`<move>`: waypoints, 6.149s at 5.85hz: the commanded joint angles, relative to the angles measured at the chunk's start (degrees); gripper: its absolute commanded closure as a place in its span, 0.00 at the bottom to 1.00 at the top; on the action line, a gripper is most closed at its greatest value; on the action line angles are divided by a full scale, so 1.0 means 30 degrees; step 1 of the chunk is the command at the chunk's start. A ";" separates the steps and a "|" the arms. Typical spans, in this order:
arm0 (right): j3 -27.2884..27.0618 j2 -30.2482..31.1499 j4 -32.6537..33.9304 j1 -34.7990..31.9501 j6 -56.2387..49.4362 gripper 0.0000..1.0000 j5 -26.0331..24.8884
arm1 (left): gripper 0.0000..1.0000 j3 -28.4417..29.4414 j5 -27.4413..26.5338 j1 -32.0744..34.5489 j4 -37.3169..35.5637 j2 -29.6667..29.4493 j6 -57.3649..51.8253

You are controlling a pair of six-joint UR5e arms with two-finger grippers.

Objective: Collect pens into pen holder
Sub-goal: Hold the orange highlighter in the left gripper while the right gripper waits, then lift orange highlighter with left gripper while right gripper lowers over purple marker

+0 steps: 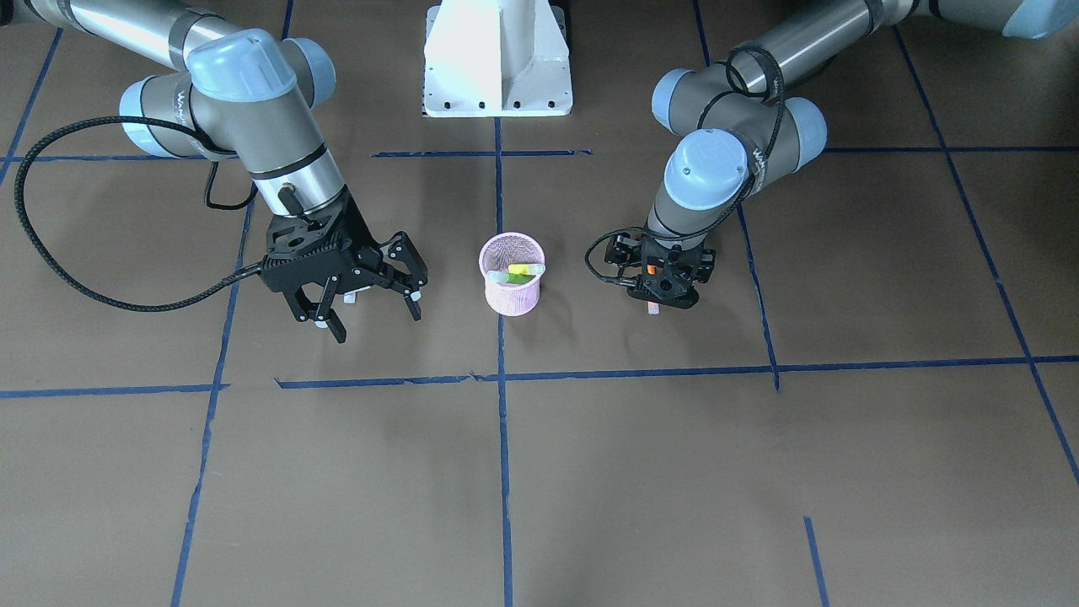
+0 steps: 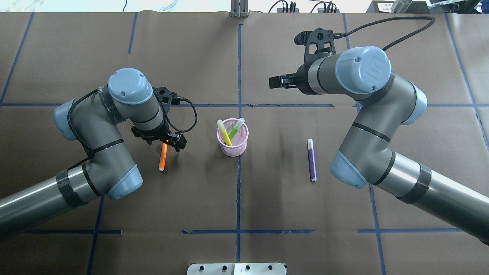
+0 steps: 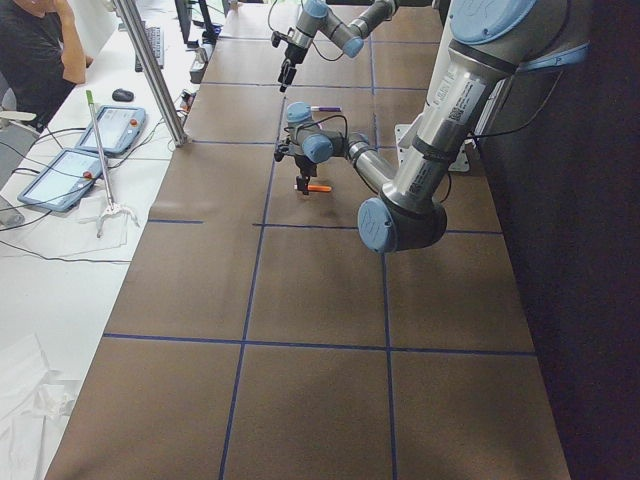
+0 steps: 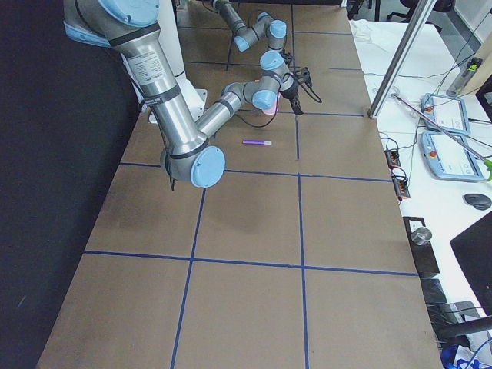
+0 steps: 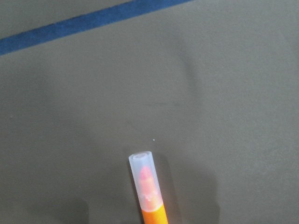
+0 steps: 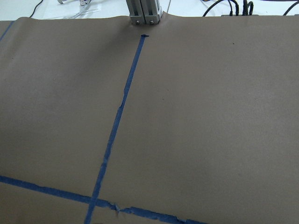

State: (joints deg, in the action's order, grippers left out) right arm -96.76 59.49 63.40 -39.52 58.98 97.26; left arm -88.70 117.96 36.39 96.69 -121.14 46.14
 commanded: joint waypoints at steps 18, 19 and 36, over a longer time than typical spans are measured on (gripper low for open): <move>-0.0176 0.2435 0.1415 0.0135 0.0029 0.00 0.2782 | 1.00 -0.1896 0.2190 0.3361 -0.1173 -0.1011 -0.0116; -0.0496 0.1130 0.4153 0.0223 0.0029 0.00 0.3752 | 1.00 -0.1927 0.2599 0.3918 -0.1814 -0.1683 -0.0116; 0.0965 0.1118 0.7784 0.1688 0.0996 0.00 0.6369 | 1.00 -0.0938 0.2486 0.4040 0.8577 -0.3540 0.5361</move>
State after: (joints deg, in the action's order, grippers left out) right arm -93.79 63.05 86.75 -34.45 61.92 116.34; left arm -93.22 125.49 48.45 114.17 -132.54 61.80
